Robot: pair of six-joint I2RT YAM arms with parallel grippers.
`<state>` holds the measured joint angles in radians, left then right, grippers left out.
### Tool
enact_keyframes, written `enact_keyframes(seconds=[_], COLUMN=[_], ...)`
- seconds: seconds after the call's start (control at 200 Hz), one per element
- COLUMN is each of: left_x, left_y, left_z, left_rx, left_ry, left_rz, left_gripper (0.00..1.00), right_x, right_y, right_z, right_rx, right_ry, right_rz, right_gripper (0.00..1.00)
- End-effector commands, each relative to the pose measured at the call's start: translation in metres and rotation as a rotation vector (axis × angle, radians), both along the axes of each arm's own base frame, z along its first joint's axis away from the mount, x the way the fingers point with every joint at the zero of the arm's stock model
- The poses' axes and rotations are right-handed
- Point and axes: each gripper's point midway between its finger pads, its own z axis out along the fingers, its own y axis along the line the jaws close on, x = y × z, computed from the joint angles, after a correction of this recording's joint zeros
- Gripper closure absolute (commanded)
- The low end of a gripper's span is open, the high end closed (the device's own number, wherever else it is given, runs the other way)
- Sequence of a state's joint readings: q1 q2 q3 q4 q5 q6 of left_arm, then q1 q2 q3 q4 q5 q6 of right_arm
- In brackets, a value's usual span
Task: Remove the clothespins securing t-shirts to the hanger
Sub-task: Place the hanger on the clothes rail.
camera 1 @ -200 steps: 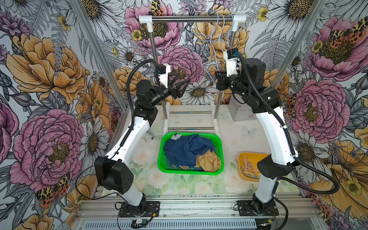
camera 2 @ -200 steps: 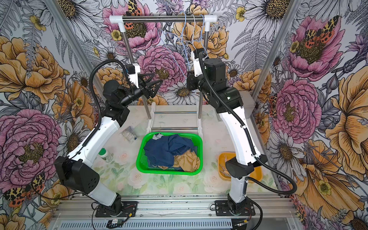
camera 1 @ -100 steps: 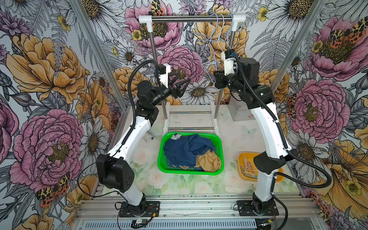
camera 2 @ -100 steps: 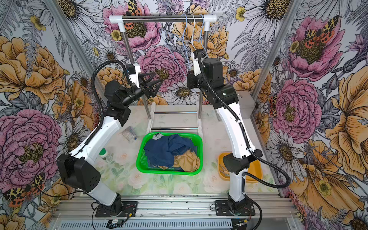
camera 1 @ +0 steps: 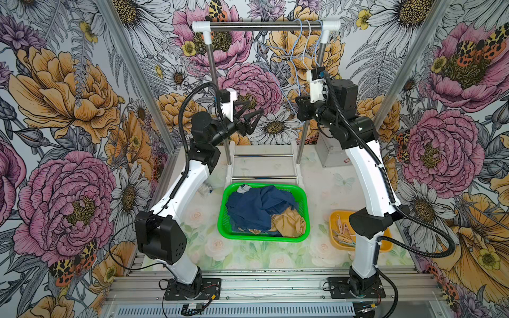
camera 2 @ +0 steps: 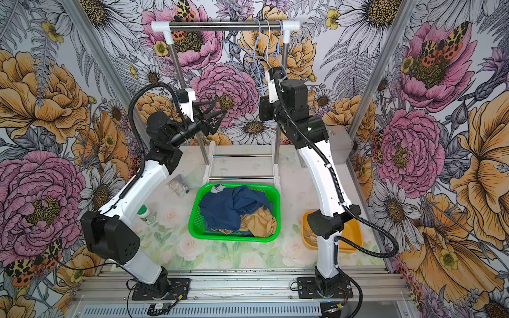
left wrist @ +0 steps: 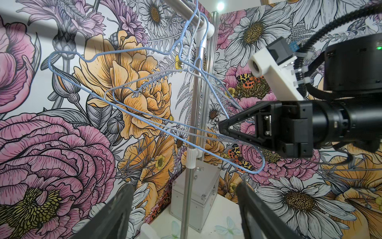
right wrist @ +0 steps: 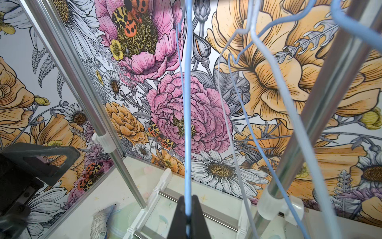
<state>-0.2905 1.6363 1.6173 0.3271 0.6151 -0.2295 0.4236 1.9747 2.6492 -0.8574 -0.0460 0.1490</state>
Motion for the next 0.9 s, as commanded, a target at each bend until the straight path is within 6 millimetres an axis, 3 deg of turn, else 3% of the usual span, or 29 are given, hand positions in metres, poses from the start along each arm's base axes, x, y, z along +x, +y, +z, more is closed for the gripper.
enact_keyframes(seconds=[0.0,0.21,0.305,0.48,0.635,0.895], left_x=[0.0,0.001,0.002,0.001,0.002,0.0], left_y=[-0.003,-0.004,-0.003,-0.004,-0.004,-0.006], left_z=[0.001,-0.001,-0.004,-0.008,-0.011,-0.016], left_rx=[0.002,0.003,0.006,0.011,0.014,0.022], left_ry=[-0.017,-0.014,-0.009,-0.002,0.002,0.01], left_rz=[-0.014,-0.015,-0.012,-0.013,-0.011,-0.02], left_gripper=[0.21,0.21,0.21,0.21,0.2,0.2], right_x=[0.004,0.002,-0.004,-0.017,-0.031,-0.06], right_y=[0.002,0.003,0.003,-0.005,-0.009,-0.011], right_z=[0.005,0.0,0.003,0.009,0.006,-0.002], right_rx=[0.027,0.017,0.021,-0.005,-0.055,-0.105], right_ry=[-0.014,0.001,0.003,-0.012,-0.012,0.002], right_rz=[0.011,0.017,0.022,-0.011,-0.033,-0.038], right_gripper=[1.0,1.0,0.74,0.51,0.39,0.32])
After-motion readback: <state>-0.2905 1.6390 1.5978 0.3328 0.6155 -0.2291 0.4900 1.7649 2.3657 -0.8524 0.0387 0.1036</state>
